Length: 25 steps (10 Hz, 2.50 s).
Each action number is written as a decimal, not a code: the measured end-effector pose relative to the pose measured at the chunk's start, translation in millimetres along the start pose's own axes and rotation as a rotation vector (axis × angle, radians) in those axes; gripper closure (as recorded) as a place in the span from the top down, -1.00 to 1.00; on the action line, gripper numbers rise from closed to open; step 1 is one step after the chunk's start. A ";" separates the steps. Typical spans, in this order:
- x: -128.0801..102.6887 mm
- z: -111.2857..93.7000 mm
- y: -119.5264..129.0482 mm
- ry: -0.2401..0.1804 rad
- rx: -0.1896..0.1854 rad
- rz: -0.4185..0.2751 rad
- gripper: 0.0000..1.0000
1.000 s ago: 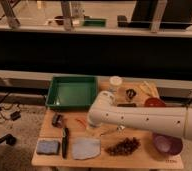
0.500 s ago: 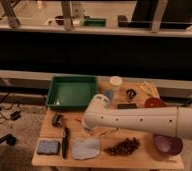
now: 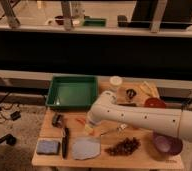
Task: Place pepper in table surface
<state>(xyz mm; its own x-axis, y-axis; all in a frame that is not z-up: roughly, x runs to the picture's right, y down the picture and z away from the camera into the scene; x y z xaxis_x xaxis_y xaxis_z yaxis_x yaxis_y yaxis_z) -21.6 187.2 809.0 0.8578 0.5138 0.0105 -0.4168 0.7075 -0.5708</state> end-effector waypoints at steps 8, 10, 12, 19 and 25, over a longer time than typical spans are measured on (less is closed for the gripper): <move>8.6 14.7 12.7 0.015 -0.035 -0.004 0.60; 4.9 17.6 14.9 0.011 -0.040 -0.010 0.60; -0.3 21.8 15.4 0.008 -0.040 -0.022 0.60; 1.9 31.7 6.7 0.011 -0.029 -0.011 0.60; 6.5 36.8 1.2 0.013 -0.022 -0.006 0.18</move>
<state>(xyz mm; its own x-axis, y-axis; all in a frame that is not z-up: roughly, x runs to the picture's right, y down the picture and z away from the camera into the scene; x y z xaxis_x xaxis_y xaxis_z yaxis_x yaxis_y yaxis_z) -27.6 209.3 838.6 0.8639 0.5037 0.0035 -0.4054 0.6993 -0.5888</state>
